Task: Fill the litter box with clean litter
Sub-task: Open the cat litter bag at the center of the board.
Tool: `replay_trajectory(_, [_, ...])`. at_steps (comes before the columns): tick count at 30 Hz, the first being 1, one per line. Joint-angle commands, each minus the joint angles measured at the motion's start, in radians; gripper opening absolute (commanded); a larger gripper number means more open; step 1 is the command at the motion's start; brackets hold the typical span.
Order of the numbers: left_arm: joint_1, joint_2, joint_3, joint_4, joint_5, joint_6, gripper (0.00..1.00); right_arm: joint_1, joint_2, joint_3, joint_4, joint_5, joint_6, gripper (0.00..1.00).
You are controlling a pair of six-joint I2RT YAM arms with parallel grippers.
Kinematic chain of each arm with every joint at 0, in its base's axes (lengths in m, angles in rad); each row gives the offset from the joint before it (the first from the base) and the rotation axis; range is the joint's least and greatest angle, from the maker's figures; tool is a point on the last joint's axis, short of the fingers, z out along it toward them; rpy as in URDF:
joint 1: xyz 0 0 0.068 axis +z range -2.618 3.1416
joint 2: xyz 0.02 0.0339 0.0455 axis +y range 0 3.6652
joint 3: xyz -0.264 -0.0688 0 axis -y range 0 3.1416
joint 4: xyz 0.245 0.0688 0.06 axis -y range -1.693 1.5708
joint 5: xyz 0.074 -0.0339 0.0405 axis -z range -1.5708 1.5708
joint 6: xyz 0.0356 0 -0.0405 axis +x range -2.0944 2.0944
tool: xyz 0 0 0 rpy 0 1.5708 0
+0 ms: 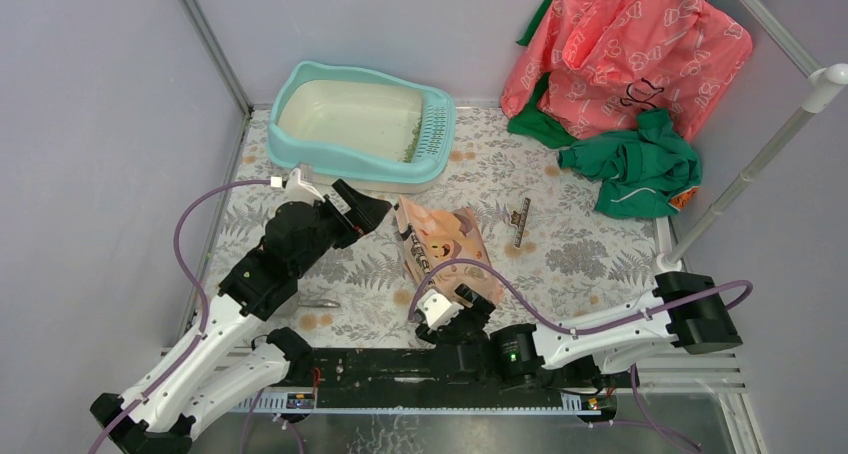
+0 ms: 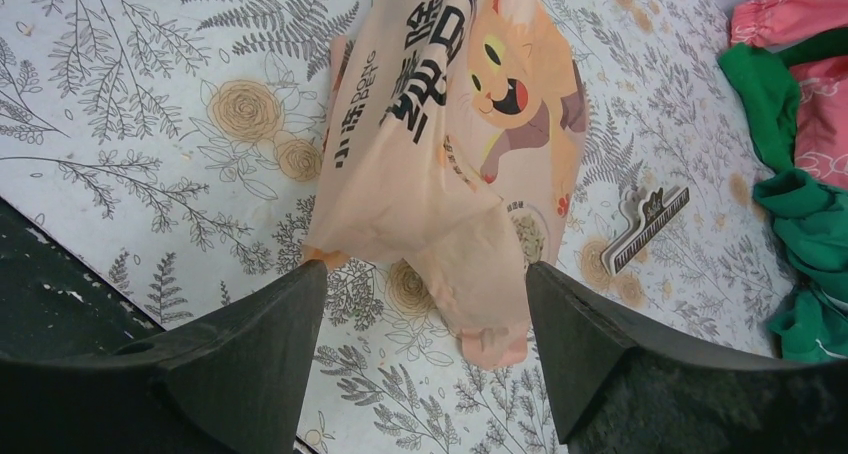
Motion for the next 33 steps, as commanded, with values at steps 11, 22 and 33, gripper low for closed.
replay_trajectory(11, [0.013, -0.02, 0.009, -0.003, -0.005, 0.019, 0.99, -0.027, 0.128, -0.012, 0.321, 0.098, -0.183, 0.82])
replay_trajectory(22, [0.019, -0.052, -0.009, -0.014, -0.006, 0.02, 0.99, -0.037, 0.187, 0.003, 0.502, 0.24, -0.322, 0.8])
replay_trajectory(33, [0.028, -0.05, -0.02, -0.005, 0.008, 0.027, 0.99, -0.038, 0.086, -0.081, 0.736, 0.296, -0.501, 0.8])
